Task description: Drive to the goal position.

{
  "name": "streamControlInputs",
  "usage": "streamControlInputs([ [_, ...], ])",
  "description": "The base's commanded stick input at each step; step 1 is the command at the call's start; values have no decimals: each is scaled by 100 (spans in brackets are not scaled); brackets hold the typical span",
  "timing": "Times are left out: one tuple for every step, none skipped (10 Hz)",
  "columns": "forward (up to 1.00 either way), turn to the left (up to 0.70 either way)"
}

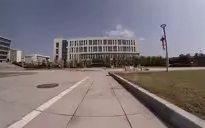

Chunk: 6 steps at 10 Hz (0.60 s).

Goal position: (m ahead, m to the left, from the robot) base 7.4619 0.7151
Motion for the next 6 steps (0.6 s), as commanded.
streamControlInputs([
  [4,0],
  [4,0],
  [4,0],
  [4,0],
  [4,0],
  [4,0],
])
